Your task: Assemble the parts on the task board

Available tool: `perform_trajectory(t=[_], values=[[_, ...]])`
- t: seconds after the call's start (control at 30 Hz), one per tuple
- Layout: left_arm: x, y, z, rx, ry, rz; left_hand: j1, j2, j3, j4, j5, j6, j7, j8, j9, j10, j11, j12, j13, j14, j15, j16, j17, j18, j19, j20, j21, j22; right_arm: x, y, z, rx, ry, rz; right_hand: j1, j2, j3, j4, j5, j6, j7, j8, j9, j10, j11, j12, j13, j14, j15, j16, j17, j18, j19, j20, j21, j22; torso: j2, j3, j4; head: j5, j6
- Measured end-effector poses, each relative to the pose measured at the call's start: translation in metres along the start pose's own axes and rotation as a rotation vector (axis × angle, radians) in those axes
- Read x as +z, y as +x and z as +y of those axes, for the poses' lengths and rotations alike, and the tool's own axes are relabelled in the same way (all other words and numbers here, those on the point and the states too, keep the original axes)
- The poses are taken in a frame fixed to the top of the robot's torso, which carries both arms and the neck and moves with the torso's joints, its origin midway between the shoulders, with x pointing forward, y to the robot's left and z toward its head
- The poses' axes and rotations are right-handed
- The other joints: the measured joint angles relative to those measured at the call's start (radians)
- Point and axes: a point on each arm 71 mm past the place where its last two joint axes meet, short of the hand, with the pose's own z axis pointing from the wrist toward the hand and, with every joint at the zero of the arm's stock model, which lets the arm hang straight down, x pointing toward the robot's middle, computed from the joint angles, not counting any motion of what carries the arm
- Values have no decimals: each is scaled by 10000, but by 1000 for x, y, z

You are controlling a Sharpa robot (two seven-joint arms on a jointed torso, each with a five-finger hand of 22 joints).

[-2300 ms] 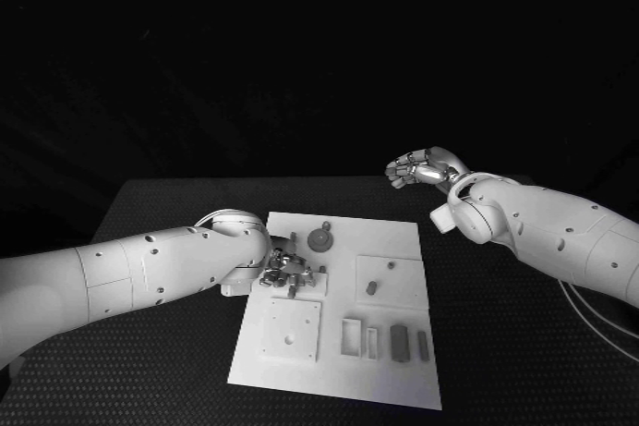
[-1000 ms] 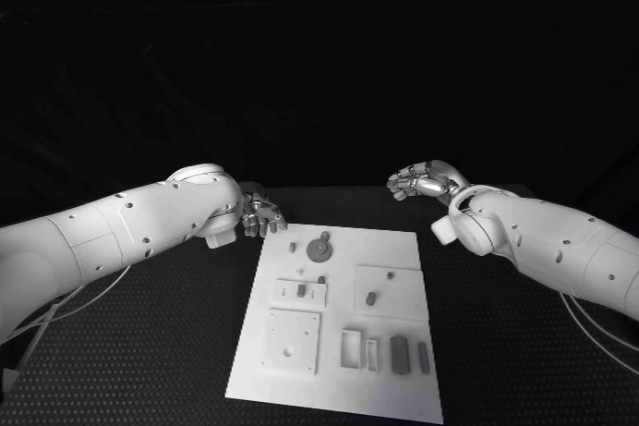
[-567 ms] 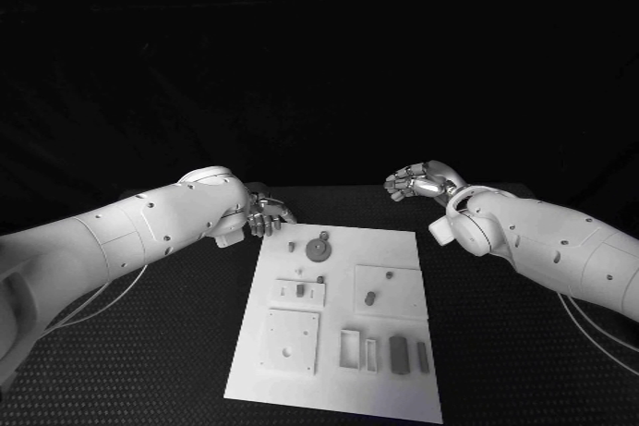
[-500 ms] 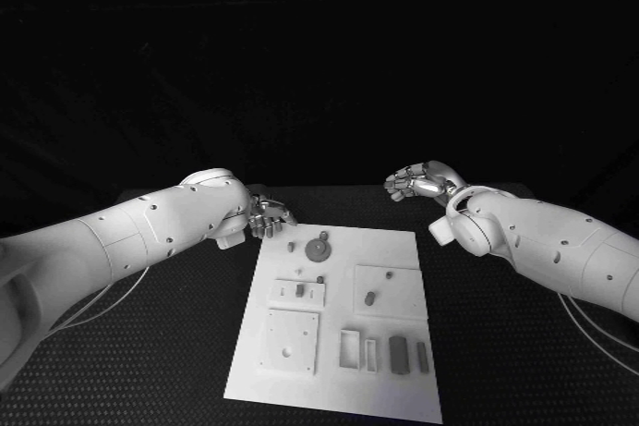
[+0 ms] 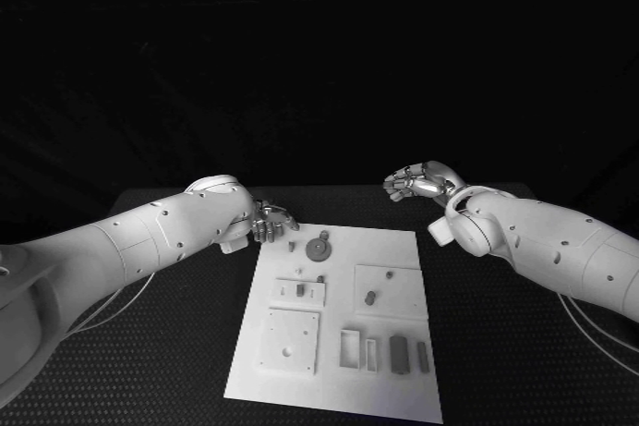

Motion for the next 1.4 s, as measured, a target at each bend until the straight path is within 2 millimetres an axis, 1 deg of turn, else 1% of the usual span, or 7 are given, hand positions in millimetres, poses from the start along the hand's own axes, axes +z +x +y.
perform_trajectory(t=[0.1, 0.2, 0.57, 0.9, 1.1, 1.27, 1.4], values=[[1, 3, 0, 19, 25, 80, 43, 43, -57, -57, 0, 0, -1, 2, -39, 174, -95, 0, 62, 176, -68, 53, 96, 0, 82, 0, 42, 62, 0, 1, 0, 4, -7, 12, -10, 10, 0, 0, 0, 0, 0, 0, 0, 0, 0, 0, 0, 0, 0, 0, 0, 1, 0, 0, 0, 0, 0, 1, 6, 1, -14], [1, 4, 0, 39, 47, 131, 43, 43, -84, -84, 0, 44, -45, 58, -72, 248, -101, 48, 127, 263, -154, 202, 202, 1, 184, -73, 117, 124, 0, 1, 1, 6, -9, 15, -10, 10, 0, 0, 0, 0, -1, 0, 0, 0, 0, 0, 1, 0, 0, 0, 0, 1, 0, 0, 0, -1, 0, -3, 8, -4, -25], [2, 8, 2, 115, 79, 397, 122, 259, -111, -168, 0, 129, -130, 155, -118, 298, -152, 116, 218, 300, -191, 362, 365, 16, 220, -36, 155, 214, 1, 2, 1, 11, -16, 28, -9, 10, 0, 0, 0, -34, 34, 0, -9, 0, 0, 0, 1, 0, -1, 0, 1, 0, 0, 0, 0, 7, -11, 1, 16, 5, -66], [5, 17, 2, 131, 140, 713, 239, 404, -115, -411, 0, 144, -145, 184, -184, 334, -187, 116, 296, 301, -192, 434, 474, 26, 219, -37, 194, 286, 1, 2, 1, 13, -16, 32, -9, 10, 1, 0, -1, -34, 34, 5, -20, 36, 36, 0, 2, 0, -1, 0, 1, 0, 0, 0, 0, 8, -12, 1, 10, 16, -60], [5, 16, 4, 118, 124, 731, 320, 584, -107, -502, 0, 147, -147, 211, -238, 333, -188, 155, 329, 300, -192, 473, 522, 27, 219, -36, 193, 321, 1, 2, 1, 12, -11, 30, -9, 10, 1, 0, -1, -34, 33, 51, -20, 36, 36, 0, 1, 0, -2, 0, 1, 0, 1, 0, 0, 18, -12, 5, 10, -7, -58], [6, 19, 0, 179, 224, 882, 482, 826, -50, -724, 0, 250, -174, 249, -258, 334, -188, 156, 369, 300, -192, 473, 553, 27, 219, -36, 193, 358, 1, 2, 1, 14, -17, 37, -8, 10, 1, -1, -1, -33, 33, 51, -25, 36, 36, 0, 2, 0, -2, 0, 1, 0, 1, -1, 0, 19, -12, 7, 13, -10, -65], [6, 22, -2, 184, 291, 1002, 624, 857, 4, -862, 0, 258, -181, 301, -268, 334, -188, 156, 386, 278, -214, 473, 576, 27, 218, -36, 193, 382, 2, 4, 2, 21, -30, 55, -8, 10, 1, 0, -1, -33, 33, 51, -35, 36, 36, 0, 2, 0, -2, 0, 1, 1, 1, 0, 0, 32, -10, 7, 12, 52, -58]])
